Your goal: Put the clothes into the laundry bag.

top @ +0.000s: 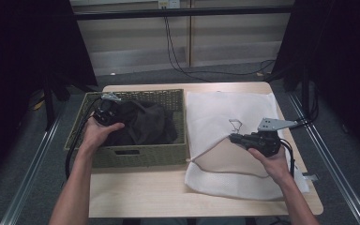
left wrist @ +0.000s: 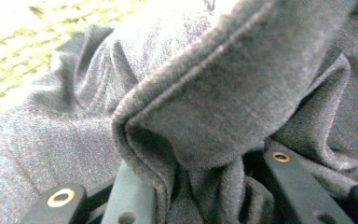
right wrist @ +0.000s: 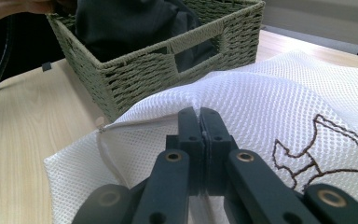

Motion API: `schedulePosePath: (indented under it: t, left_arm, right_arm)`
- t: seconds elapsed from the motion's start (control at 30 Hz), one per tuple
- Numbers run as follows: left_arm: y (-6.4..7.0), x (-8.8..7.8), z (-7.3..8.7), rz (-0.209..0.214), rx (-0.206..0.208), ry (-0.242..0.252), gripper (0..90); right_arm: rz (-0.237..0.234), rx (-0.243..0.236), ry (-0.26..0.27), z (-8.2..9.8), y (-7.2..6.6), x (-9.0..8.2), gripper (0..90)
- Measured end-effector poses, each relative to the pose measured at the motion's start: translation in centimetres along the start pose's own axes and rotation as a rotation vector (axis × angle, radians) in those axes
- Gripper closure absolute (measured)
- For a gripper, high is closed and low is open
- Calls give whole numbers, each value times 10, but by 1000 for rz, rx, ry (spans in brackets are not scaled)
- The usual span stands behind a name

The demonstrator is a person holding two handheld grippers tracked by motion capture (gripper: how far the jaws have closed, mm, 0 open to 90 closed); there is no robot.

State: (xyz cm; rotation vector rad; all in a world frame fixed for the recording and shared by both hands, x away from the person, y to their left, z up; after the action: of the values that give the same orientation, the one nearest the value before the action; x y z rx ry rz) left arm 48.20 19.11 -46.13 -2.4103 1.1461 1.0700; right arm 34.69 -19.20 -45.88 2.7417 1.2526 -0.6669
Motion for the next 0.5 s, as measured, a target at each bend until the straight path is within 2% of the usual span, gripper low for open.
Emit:
schedulePosePath:
  t: [0.07,0.1,0.17,0.2,0.27,0.5]
  left_arm:
    - [0,-7,-4,-4,-5,40,683]
    - [0,-7,-4,-4,-5,40,683]
    - [0,-11,-6,-3,-25,70,683]
    - [-1,-15,-7,-4,-43,109,685]
    - [-1,-19,-7,0,-64,151,685]
    - [-1,-31,-11,-9,-65,213,686]
  right_arm:
    - [0,1,0,0,0,0,888]
    - [0,1,0,0,0,0,888]
    - [3,1,0,0,0,0,888]
    - [2,1,2,0,0,0,888]
    - [2,2,3,-1,0,0,889]
    - [0,-3,1,0,0,1,888]
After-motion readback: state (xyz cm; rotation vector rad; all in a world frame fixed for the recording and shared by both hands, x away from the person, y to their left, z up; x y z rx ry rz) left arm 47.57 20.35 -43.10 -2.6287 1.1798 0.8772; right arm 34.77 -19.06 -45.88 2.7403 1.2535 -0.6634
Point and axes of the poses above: each handheld gripper's, and its own axes: x roughly forward along the jaws, z roughly out of its underside, y roughly to its right, the point moved 9 cm from there along x, roughly forward along the jaws, and after that the axes turned 2 degrees about z, right-handed, at the moved point
